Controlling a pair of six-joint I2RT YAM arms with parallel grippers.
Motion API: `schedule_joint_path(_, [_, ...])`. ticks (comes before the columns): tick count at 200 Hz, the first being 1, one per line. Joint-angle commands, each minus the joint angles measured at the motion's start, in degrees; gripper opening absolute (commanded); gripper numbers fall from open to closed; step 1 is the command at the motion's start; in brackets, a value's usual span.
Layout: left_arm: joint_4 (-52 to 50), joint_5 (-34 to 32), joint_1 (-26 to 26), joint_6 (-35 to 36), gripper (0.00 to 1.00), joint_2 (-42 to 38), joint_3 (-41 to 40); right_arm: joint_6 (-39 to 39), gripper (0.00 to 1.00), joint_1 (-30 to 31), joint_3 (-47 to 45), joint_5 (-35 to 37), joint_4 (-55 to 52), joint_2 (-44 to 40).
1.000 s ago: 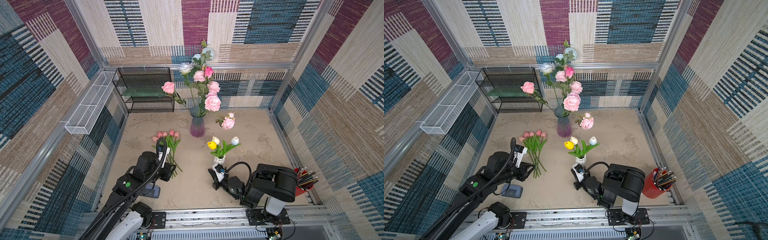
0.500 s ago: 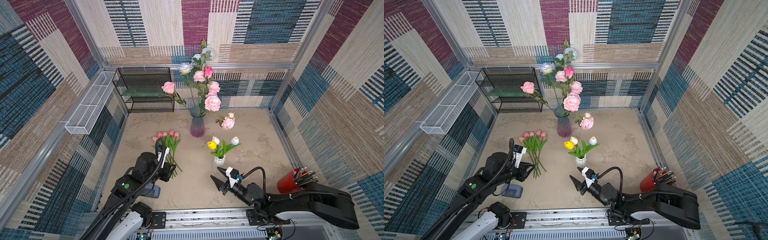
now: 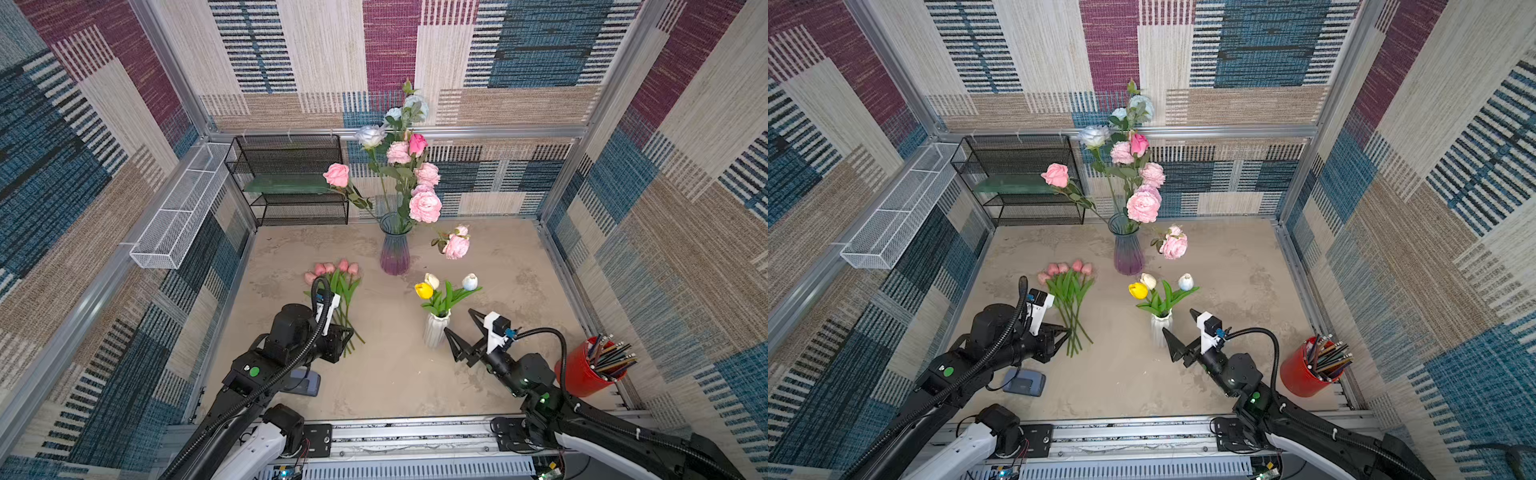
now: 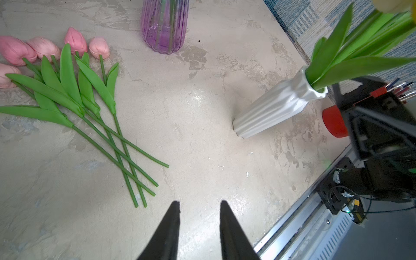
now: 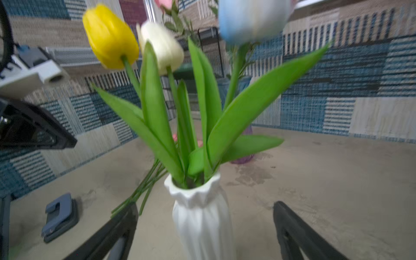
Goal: Pick out pink flowers from the vase
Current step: Pick up the vase from the center of the board.
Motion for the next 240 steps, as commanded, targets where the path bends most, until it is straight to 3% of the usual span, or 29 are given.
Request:
schedule_joint_path(1, [0.6,0.4,0.0,1.0,0.33,0.1,-0.1,-2.9,0.95,2.9,-1.0,-0.1,1.0,6.7])
schedule_joint_path(31, [0.4,0.1,0.0,1.1,0.33,-0.1,-0.1,-3.9,0.95,0.9,0.9,1.2,5.7,13.6])
schedule_joint_path(108, [0.6,0.4,0.0,1.1,0.32,0.0,-0.2,-7.7,0.95,-3.4,6.7,-6.0,13.3,26.3])
schedule_joint_path(137, [0.7,0.5,0.0,1.1,0.31,0.0,-0.2,-7.3,1.00,-5.7,6.8,-7.5,16.5,28.9])
schedule_joint_path(240, [0.8,0.4,0.0,1.2,0.31,-0.2,-0.4,-7.9,0.54,-8.0,7.0,-12.4,17.8,30.1])
